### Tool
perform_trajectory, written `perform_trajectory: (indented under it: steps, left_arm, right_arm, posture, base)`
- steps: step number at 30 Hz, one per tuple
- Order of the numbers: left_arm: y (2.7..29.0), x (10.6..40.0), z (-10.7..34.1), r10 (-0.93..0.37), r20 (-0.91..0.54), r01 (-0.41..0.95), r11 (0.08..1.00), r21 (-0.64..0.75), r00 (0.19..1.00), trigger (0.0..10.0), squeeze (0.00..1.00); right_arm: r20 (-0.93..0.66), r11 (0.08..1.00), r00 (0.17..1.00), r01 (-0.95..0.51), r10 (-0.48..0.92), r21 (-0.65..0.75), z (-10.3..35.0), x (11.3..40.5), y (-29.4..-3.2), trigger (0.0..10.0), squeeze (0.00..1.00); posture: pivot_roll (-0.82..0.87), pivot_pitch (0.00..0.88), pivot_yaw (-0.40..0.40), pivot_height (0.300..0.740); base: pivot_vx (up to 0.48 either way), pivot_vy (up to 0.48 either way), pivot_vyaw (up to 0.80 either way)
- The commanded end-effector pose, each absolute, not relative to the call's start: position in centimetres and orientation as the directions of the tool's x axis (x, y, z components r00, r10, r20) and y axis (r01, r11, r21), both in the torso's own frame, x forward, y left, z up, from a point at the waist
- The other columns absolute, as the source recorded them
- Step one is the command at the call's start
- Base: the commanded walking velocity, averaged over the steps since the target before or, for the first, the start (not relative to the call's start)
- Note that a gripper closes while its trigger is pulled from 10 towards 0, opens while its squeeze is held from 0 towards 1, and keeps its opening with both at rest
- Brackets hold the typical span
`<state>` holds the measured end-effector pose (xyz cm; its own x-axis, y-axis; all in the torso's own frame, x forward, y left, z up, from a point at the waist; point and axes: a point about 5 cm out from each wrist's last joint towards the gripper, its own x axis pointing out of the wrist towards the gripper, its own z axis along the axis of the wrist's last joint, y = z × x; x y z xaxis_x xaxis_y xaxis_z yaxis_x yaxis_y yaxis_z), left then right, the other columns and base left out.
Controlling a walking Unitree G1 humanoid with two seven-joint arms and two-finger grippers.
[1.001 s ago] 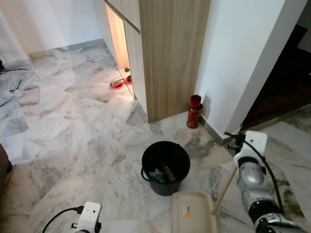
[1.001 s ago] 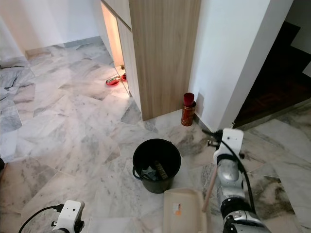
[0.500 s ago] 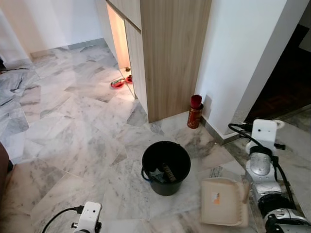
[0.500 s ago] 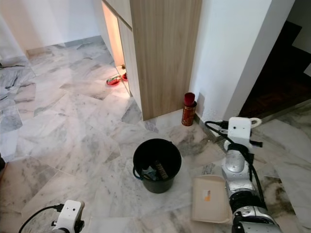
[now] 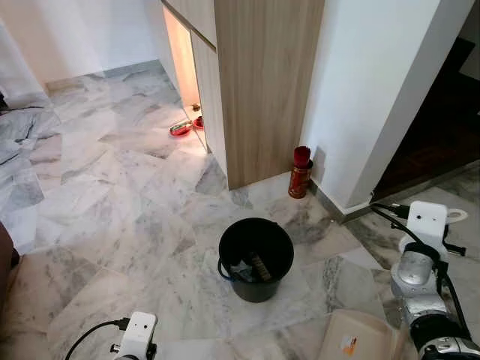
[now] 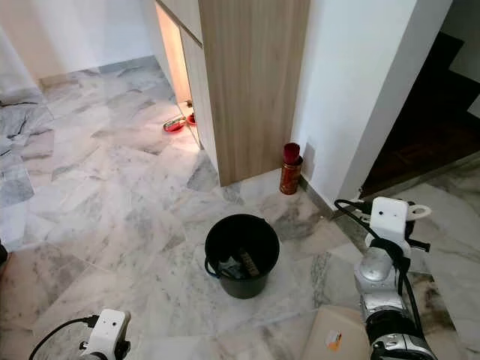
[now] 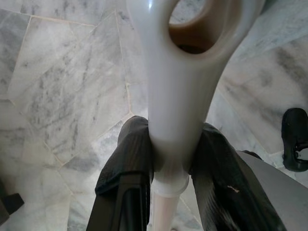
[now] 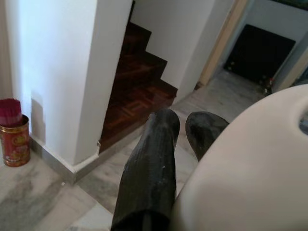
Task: Sweep floor
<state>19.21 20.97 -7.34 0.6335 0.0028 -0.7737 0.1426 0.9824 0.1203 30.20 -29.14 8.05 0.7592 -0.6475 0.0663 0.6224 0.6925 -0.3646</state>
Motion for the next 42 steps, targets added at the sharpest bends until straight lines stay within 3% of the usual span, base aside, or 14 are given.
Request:
perform_trajectory:
  steps: [1,5,13,24,29,42]
  left_arm:
    - [21.3,18.9,-7.5,-0.001,-0.784,0.159,0.979,0.125,0.621,10.0,0.0]
    - [21.3,18.9,-7.4,0.0,-0.784,0.159,0.979,0.126,0.621,10.0,0.0]
    - [21.5,19.0,-7.3,0.003,-0.777,0.163,0.977,0.136,0.63,10.0,0.0]
    - [21.4,23.4,-4.4,-0.005,-0.634,0.148,0.974,0.174,0.773,10.0,0.0]
    - [21.1,24.4,-3.7,-0.025,-0.596,0.157,0.973,0.17,0.803,10.0,0.0]
    - [21.3,23.1,-4.6,-0.016,-0.627,0.157,0.973,0.17,0.779,10.0,0.0]
  right_arm:
    - [0.107,0.676,0.741,0.653,-0.663,-0.341,9.0,30.0,-30.0,10.0,0.0]
    - [0.105,0.681,0.739,0.659,-0.666,-0.321,8.9,29.8,-30.2,10.0,0.0]
    - [0.037,0.784,0.797,0.6,-0.603,-0.16,8.2,30.1,-29.0,10.0,0.0]
    - [0.017,0.912,0.912,0.409,-0.409,-0.036,8.2,31.4,-26.3,10.0,0.0]
    - [0.031,0.929,0.929,0.37,-0.37,-0.014,8.3,31.6,-25.3,10.0,0.0]
    - [0.023,0.937,0.937,0.349,-0.349,0.009,8.1,31.5,-25.5,10.0,0.0]
  posture:
    - [0.04,0.0,0.049,0.74]
    - [0.04,0.0,0.049,0.74]
    - [0.04,0.0,0.052,0.74]
    - [0.05,0.0,0.052,0.74]
    - [0.04,0.0,0.053,0.74]
    - [0.05,0.0,0.044,0.74]
  base:
    - [0.0,0.0,0.0]
    - [0.0,0.0,0.0]
    - [0.0,0.0,0.0]
    - [0.0,-0.211,0.0]
    - [0.0,0.0,0.0]
    - [0.0,0.0,-0.05]
